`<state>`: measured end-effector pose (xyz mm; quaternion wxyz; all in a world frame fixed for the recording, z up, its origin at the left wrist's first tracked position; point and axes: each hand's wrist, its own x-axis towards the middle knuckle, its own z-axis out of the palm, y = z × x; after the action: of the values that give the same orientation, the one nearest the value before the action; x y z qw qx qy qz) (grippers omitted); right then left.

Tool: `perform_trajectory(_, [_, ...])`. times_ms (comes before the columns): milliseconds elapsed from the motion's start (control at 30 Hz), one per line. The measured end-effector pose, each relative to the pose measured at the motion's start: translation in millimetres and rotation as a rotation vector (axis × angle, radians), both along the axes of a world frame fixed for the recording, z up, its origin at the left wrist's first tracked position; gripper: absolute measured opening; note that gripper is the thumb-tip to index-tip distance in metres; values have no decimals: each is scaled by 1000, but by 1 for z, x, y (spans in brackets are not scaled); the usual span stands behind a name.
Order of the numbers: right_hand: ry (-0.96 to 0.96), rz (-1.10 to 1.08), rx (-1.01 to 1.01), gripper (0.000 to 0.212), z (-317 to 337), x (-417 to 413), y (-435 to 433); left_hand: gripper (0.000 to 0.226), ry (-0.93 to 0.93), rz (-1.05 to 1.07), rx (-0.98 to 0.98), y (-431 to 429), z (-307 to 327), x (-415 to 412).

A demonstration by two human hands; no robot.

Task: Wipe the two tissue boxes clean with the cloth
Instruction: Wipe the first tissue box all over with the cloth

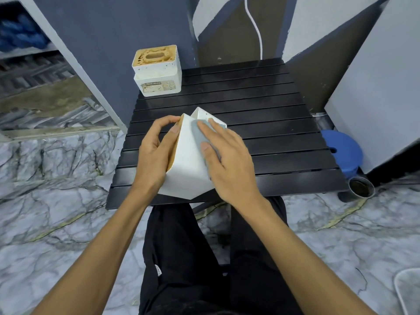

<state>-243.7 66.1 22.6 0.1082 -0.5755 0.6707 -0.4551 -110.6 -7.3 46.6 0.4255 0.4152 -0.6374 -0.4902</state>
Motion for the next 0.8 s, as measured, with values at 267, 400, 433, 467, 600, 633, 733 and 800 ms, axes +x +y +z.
perform_trajectory(267, [161, 47, -61, 42, 4, 22, 15, 21, -3, -23, -14, -3, -2, 5])
perform_trajectory(400, [-3, -10, 24, 45, -4, -1, -3, 26, -2, -37, -26, -4, -3, 6])
perform_trajectory(433, [-35, -17, 32, 45, -7, -3, -1, 26, 2, -38, -24, -4, -3, 6])
perform_trajectory(467, [-52, -21, 33, 45, -8, -3, 4, 25, 8, -36, -20, -5, -3, 5])
perform_trajectory(600, [31, -11, 13, 43, -5, 21, 28, 20, 23, -34, -10, -6, -4, 6])
perform_trajectory(633, [70, 8, -1, 43, -2, 24, 28, 21, 18, -39, -18, -6, -4, 7])
perform_trajectory(733, [107, 29, 0, 43, 6, 13, 7, 22, 6, -47, -33, -5, -3, 7])
perform_trajectory(800, [33, -9, 38, 44, 5, 0, -6, 23, 8, -49, -28, -5, -4, 6])
